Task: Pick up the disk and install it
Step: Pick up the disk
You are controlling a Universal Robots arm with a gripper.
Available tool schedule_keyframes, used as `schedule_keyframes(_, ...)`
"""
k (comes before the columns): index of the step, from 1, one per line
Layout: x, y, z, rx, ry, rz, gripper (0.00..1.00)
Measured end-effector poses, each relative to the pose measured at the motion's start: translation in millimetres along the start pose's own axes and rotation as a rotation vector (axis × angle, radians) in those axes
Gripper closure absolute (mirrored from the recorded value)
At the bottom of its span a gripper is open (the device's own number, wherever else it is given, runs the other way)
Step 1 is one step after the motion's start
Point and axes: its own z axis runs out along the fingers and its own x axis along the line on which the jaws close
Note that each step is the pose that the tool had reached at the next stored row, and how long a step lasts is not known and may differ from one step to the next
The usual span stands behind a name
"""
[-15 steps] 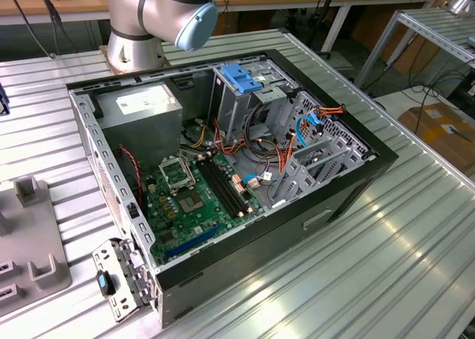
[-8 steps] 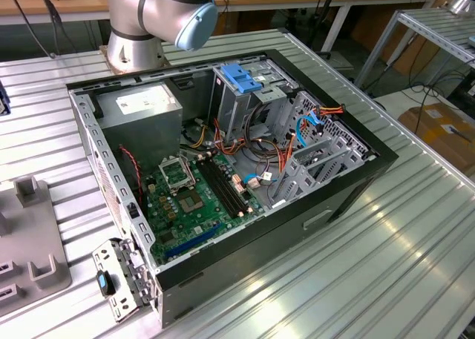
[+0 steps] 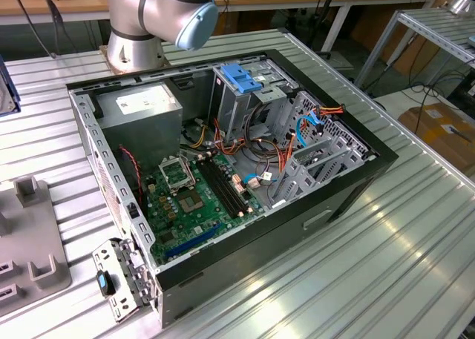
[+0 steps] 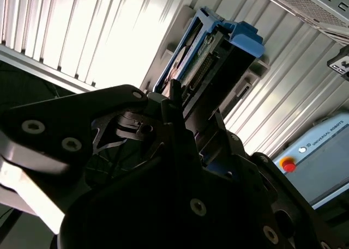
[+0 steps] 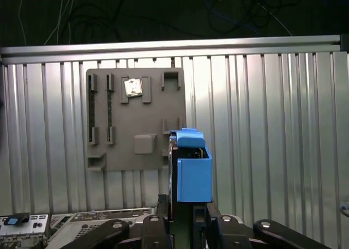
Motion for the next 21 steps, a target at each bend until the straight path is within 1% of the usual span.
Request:
schedule_keyframes(2,-0.2,-3.1,-0.1,-0.0001,0.0,0.0,0.65)
schedule_keyframes(3,-0.2,-3.6,-0.1,-0.0001,0.0,0.0,0.65)
schedule_keyframes(10,-0.2,-3.8,-0.1,0.0,0.0,0.0,0.65)
schedule_keyframes(12,-0.2,-3.9,-1.2,-0.0001,0.0,0.0,0.65)
schedule_keyframes(16,-0.2,-3.9,-1.3,0.0,0.0,0.0,0.65)
schedule_keyframes(17,-0.2,-4.7,-1.4,-0.0003,0.0002,0.0,0.65)
schedule_keyframes(19,-0.5,-8.6,-1.4,-0.0001,0.0001,0.0,0.65)
schedule_keyframes(20,-0.7,-12.2,-1.3,0.0,0.0002,0.0,0.65)
schedule_keyframes(21,-1.0,-17.4,-1.3,-0.0001,0.0,0.0,0.65)
